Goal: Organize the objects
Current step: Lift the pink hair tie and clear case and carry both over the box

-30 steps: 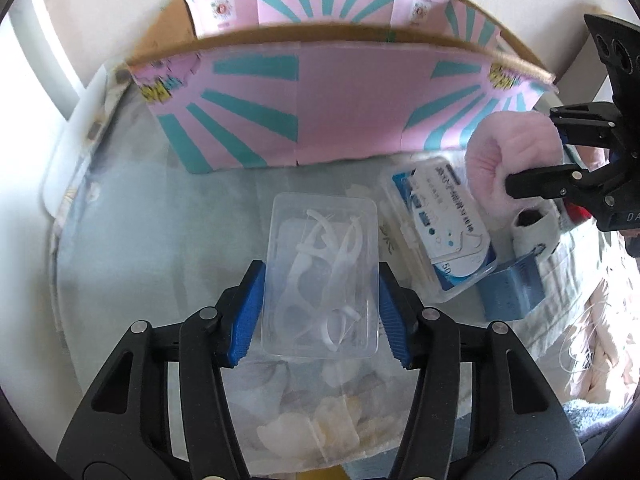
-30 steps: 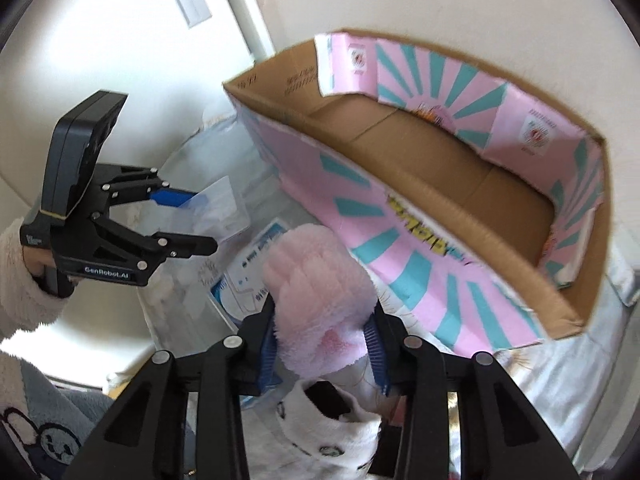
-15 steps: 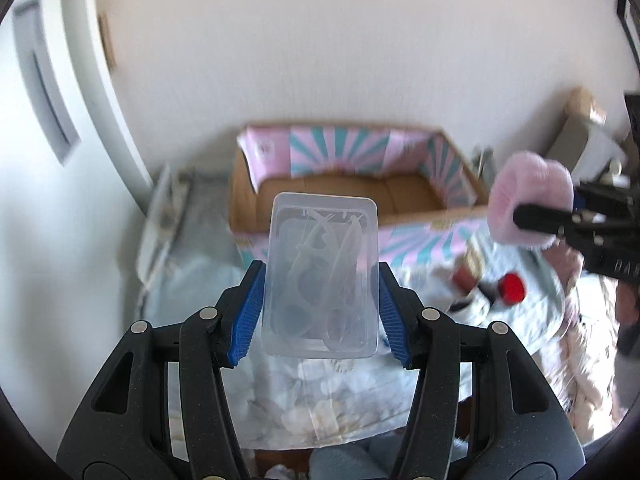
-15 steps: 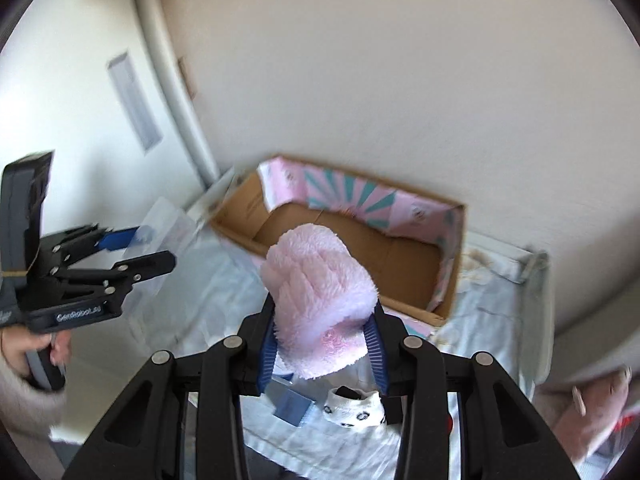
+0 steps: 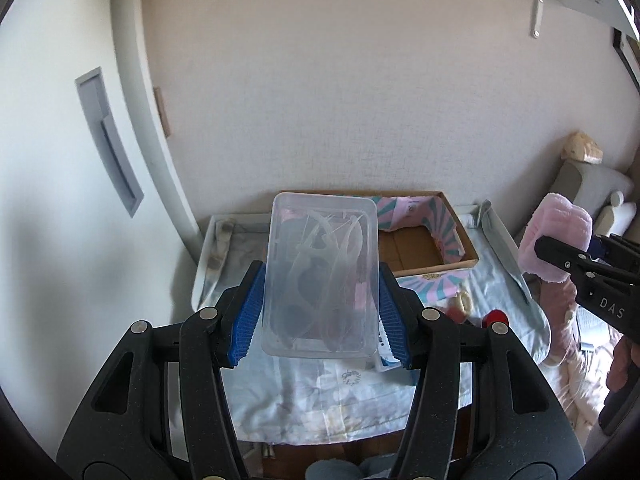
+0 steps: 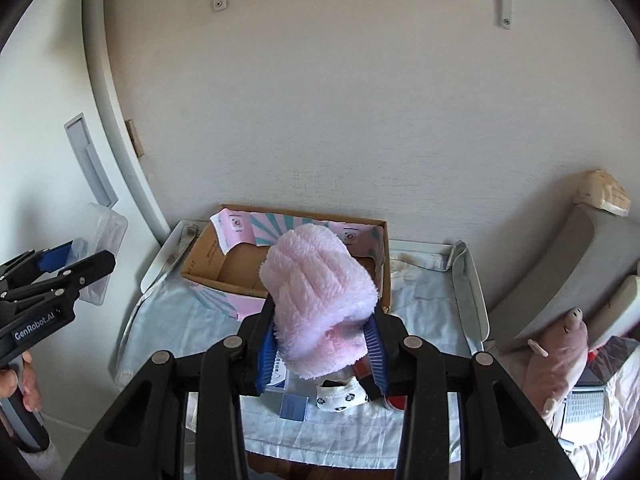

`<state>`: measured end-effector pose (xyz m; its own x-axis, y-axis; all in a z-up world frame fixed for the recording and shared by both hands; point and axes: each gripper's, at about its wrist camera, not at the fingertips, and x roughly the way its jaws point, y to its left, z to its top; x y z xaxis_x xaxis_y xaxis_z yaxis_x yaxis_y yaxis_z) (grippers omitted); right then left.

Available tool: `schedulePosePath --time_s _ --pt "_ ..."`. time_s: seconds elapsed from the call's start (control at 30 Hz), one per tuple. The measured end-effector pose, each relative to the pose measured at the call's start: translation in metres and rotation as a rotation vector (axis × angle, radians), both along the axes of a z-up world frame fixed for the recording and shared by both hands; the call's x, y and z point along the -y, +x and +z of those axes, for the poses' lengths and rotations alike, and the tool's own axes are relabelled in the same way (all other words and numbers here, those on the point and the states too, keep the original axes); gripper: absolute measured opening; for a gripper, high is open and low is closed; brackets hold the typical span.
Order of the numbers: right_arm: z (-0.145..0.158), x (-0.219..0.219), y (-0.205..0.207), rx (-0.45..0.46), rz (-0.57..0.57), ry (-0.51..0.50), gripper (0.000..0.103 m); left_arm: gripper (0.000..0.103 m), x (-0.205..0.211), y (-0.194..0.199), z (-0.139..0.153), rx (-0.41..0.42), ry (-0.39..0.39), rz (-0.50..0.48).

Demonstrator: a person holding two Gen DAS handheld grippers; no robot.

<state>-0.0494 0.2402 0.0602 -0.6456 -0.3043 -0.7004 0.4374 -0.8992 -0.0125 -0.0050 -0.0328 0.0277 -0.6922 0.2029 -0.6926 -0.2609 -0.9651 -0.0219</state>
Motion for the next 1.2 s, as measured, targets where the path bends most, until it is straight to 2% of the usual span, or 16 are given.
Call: schedulePosePath --time_s 0.13,0.3,0.5,0.8,0.97,1.2 --pt "0.0 0.006 0.01 -0.035 -0.029 -0.008 0.036 0.051 0.001 0.0 0.0 -0.016 0.004 -0.032" --pt "-0.002 0.013 0.013 -0.031 -0.059 -0.024 0.036 0.051 0.005 -0.003 0.0 -0.023 0.012 -0.076" --pt "0.0 0.02 0.009 -0.027 -0.062 -0.022 0.036 0.051 0.007 -0.014 0.001 -0.014 0.022 -0.086" --pt "0.002 0.037 -0.04 -0.017 -0.045 -0.009 0.036 0.051 0.003 -0.068 -0.002 0.022 0.036 -0.072" --pt "0.0 0.049 -0.069 -0.013 0.007 0.028 0.036 0.051 -0.006 -0.104 -0.01 0.051 0.035 -0.07" --pt "-0.015 0.068 -0.121 0.048 0.056 0.082 0.036 0.051 -0.022 -0.164 -0.041 0.144 0.033 -0.082"
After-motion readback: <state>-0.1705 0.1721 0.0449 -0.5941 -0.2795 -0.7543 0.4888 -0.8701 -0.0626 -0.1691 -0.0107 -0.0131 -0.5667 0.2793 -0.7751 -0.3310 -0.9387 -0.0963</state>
